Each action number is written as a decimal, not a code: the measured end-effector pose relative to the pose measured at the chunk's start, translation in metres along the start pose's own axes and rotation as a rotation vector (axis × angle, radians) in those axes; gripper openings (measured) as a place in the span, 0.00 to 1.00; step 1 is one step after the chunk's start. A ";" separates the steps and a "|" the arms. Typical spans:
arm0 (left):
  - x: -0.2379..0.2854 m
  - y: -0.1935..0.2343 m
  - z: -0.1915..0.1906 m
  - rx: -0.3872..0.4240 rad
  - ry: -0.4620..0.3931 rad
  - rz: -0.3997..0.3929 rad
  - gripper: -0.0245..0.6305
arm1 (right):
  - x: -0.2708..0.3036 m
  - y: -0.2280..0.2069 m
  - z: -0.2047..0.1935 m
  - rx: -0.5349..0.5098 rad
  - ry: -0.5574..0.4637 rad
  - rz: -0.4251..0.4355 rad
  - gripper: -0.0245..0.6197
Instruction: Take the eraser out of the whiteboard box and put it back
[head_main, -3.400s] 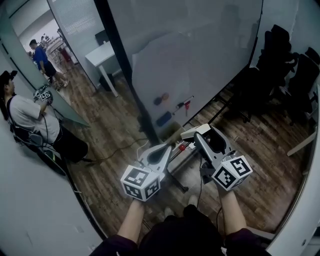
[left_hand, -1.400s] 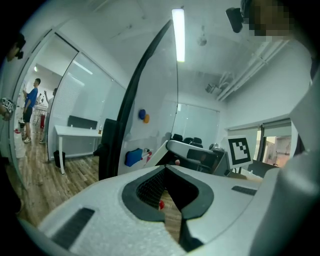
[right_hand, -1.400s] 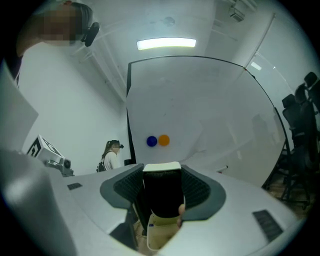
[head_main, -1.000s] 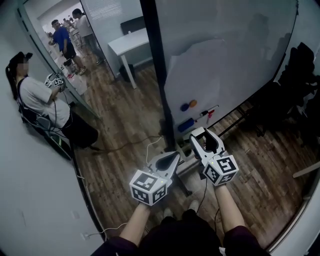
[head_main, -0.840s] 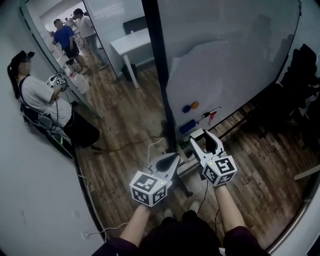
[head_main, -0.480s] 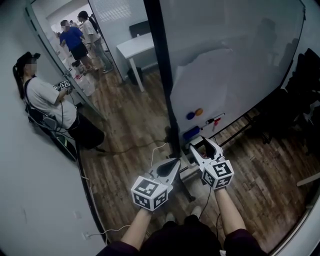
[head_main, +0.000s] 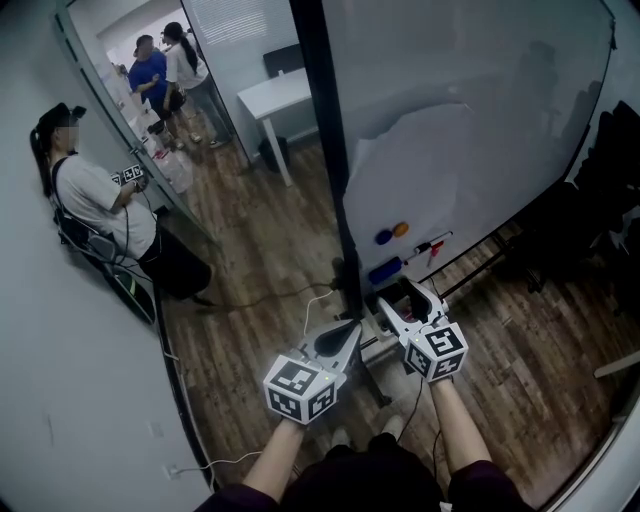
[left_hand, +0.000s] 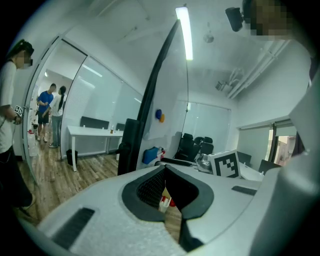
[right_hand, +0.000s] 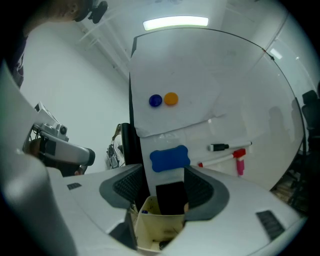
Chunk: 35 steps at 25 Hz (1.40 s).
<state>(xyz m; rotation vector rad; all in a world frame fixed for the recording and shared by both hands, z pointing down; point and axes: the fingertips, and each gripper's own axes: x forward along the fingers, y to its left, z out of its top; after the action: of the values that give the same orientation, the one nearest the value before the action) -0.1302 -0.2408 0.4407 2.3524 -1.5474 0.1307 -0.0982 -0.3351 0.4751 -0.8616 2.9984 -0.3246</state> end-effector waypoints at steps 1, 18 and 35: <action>0.000 -0.001 0.000 -0.001 0.000 -0.001 0.04 | -0.001 0.000 0.000 0.002 0.000 -0.002 0.40; 0.001 -0.013 0.011 0.015 -0.028 -0.037 0.04 | -0.035 0.009 0.036 0.072 -0.075 0.008 0.28; -0.004 -0.053 0.061 0.103 -0.123 -0.160 0.04 | -0.105 0.051 0.106 0.018 -0.235 -0.023 0.12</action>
<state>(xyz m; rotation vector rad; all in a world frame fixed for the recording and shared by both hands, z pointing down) -0.0902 -0.2371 0.3704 2.5987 -1.4291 0.0293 -0.0290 -0.2581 0.3558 -0.8672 2.7677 -0.2315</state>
